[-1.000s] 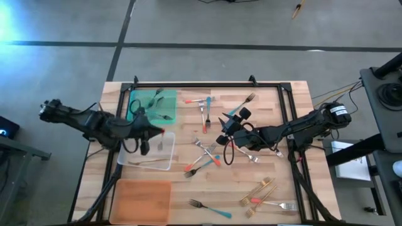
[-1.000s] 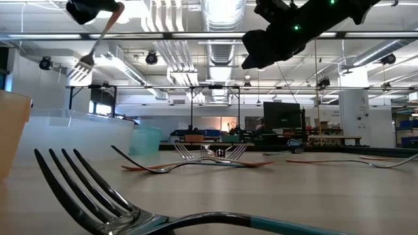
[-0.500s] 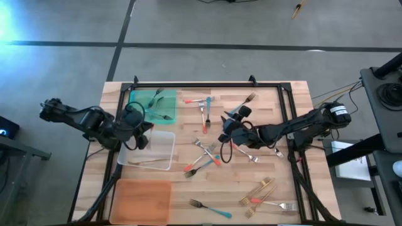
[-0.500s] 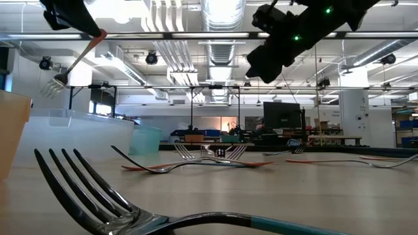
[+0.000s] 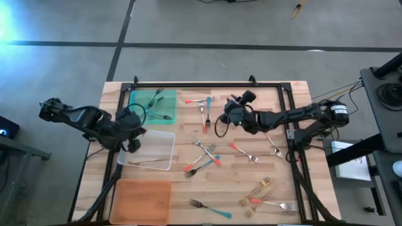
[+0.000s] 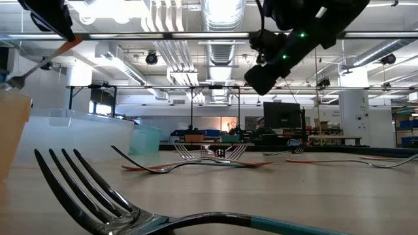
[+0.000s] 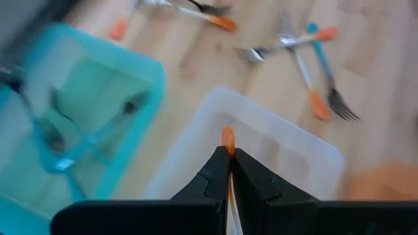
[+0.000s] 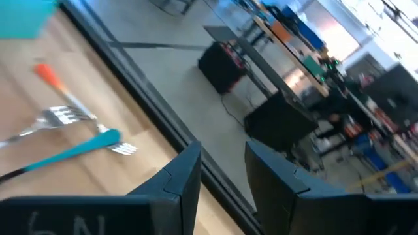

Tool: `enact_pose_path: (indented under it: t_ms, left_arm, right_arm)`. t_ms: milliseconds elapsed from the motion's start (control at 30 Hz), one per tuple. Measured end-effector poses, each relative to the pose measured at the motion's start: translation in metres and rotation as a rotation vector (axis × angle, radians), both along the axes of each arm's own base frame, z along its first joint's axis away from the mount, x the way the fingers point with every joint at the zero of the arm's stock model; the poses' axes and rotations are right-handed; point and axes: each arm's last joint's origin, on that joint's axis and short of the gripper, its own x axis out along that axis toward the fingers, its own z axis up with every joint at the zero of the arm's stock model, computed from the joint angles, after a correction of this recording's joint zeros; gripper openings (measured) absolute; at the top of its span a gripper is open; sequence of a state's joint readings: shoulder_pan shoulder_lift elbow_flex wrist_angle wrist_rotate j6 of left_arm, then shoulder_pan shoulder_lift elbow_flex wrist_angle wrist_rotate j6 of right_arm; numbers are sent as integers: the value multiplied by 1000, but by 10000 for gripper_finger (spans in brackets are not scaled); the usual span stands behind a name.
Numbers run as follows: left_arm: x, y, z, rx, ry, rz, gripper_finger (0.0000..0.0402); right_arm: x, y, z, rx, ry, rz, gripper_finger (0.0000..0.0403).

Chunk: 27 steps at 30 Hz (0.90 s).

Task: Sort silverware by color (type)
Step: Put the orange fork into the orange bin

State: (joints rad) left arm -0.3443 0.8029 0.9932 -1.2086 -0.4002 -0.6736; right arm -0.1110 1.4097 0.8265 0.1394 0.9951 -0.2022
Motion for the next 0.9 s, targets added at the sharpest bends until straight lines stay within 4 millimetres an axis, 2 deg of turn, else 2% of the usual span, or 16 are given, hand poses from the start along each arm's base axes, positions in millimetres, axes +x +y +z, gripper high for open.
enact_pose_path:
  t_ms: [167, 367, 600, 900]
  left_arm:
    - [-1, -5, -1, -203, 41, -32, 0]
    - [4, -14, -4, -377, 89, 18, 0]
    - [14, -36, -9, -549, 182, 6, 0]
    - [11, -51, -2, -615, 316, -43, 0]
  right_arm:
    - [-5, -21, 0, 8, -17, -74, 111]
    - [-9, -35, 0, 10, -17, -117, 111]
    - [-10, -37, -1, 12, -9, -126, 111]
    - [-10, -37, -1, 3, 16, -119, 111]
